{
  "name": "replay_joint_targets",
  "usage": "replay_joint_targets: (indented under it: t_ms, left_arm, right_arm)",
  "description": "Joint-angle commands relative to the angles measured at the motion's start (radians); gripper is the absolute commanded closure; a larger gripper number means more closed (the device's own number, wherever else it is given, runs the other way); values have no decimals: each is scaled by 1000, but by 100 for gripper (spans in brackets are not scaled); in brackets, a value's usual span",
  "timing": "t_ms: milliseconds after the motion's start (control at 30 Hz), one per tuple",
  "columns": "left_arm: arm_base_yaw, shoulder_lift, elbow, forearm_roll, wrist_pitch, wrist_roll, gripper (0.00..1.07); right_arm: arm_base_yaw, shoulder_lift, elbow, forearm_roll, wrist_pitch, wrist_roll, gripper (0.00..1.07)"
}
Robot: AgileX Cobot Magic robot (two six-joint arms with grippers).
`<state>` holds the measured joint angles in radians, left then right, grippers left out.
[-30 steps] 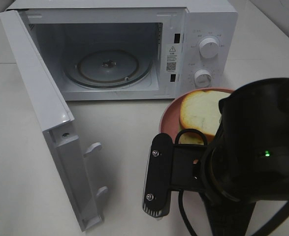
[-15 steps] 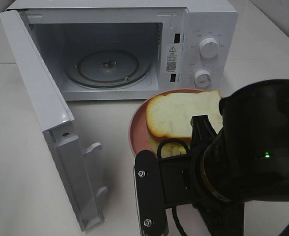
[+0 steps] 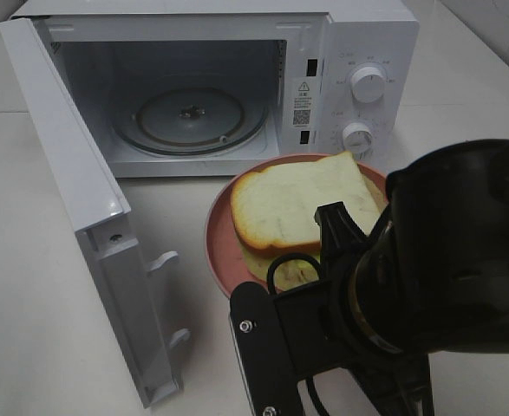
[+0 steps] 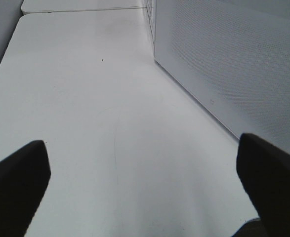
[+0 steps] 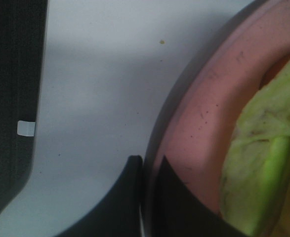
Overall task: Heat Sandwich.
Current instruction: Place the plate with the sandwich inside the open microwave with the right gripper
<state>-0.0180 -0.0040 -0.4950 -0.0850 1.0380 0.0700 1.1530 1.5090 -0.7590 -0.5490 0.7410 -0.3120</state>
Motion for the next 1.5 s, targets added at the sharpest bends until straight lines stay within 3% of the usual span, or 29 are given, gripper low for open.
replay_joint_targets:
  t_ms: [33,267,1000,1500]
  left_arm:
    - [-1,-28,2,-4,-1,0,9]
    - [-1,-28,2,-4,-1,0,9]
    - [-1,-28,2,-4,-1,0,9]
    - [-1,-28,2,-4,-1,0,9]
  right_arm:
    - [-38,-9,1,-11,-50,-90,107]
    - [-119,-9,1,36,-103,-274,107]
    - [-393,-9,0,387,-274,-1065,107]
    - [-474,-8,-5,537,-276,-1296,107]
